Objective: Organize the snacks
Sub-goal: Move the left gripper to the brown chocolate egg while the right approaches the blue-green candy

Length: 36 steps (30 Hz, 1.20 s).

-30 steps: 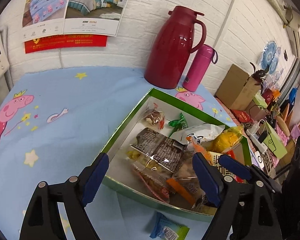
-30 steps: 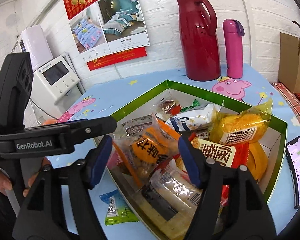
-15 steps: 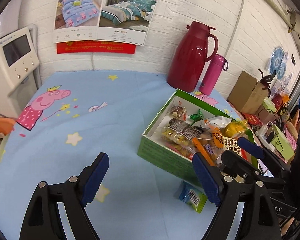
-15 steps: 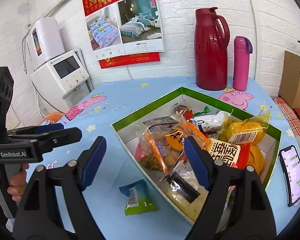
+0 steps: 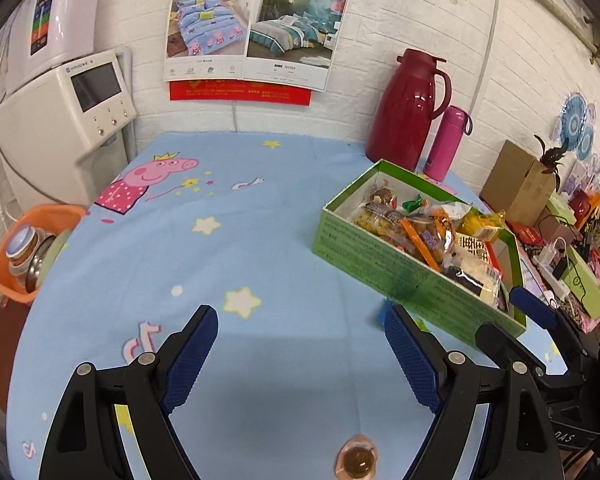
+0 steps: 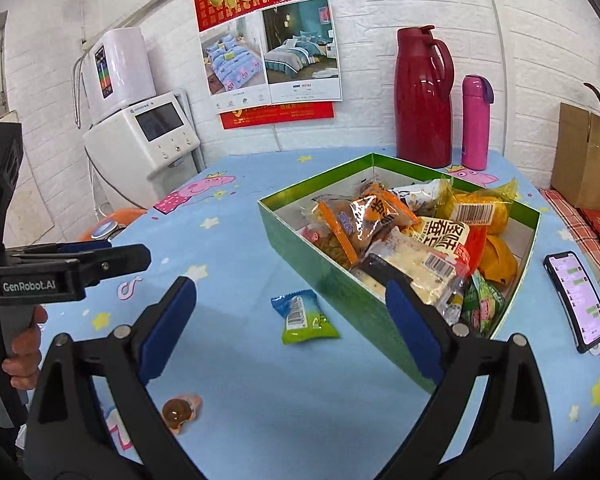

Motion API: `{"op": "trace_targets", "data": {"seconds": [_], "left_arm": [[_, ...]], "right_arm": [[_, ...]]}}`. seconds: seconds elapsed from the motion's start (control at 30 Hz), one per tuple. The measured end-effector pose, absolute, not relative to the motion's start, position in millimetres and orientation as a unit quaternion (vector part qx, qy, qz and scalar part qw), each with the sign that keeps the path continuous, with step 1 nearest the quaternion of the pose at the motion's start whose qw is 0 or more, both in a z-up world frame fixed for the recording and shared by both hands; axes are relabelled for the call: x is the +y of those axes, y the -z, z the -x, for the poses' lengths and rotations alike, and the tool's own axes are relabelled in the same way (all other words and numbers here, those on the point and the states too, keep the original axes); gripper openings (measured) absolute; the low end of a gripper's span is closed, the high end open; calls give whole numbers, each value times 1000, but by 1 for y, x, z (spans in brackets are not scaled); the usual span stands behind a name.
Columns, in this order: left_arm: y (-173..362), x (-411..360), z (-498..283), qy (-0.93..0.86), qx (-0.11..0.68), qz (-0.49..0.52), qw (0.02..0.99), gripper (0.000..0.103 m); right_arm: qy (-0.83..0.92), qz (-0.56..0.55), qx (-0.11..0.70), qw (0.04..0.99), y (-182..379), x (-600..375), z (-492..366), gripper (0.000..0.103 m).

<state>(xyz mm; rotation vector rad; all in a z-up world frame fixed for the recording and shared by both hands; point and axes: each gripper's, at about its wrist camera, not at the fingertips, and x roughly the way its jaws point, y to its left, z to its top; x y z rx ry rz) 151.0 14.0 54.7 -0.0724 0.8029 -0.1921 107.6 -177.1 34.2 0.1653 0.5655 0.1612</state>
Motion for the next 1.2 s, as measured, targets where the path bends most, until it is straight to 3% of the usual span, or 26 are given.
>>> {"op": "trace_targets", "data": {"seconds": [0.13,0.53,0.57,0.63,0.73,0.87,0.9,1.2], "left_arm": [[-44,11,-135,92,404,33,910,87],[-4,11,-73,178,425,48,886,86],[1,5,-69,190,427,37,884,84],[10,-5,-69,203,437,17,876,68],[22,-15,-73,214,459,4,862,54],[34,-23,-78,214,466,-11,858,44],[35,-24,-78,212,465,-20,859,34],[34,-6,-90,204,461,2,864,33]], "right_arm": [[-66,-73,282,954,-27,-179,-100,102],[-59,-47,287,955,-11,-173,-94,102],[-60,-47,287,955,-10,-173,-94,102],[-61,-52,286,955,-8,-174,-93,102],[-57,-64,280,956,-7,-180,-92,102],[-61,-99,282,952,-5,-189,-93,102],[-61,-105,287,950,-3,-190,-95,102],[-69,-75,360,927,9,-169,-115,102]]}}
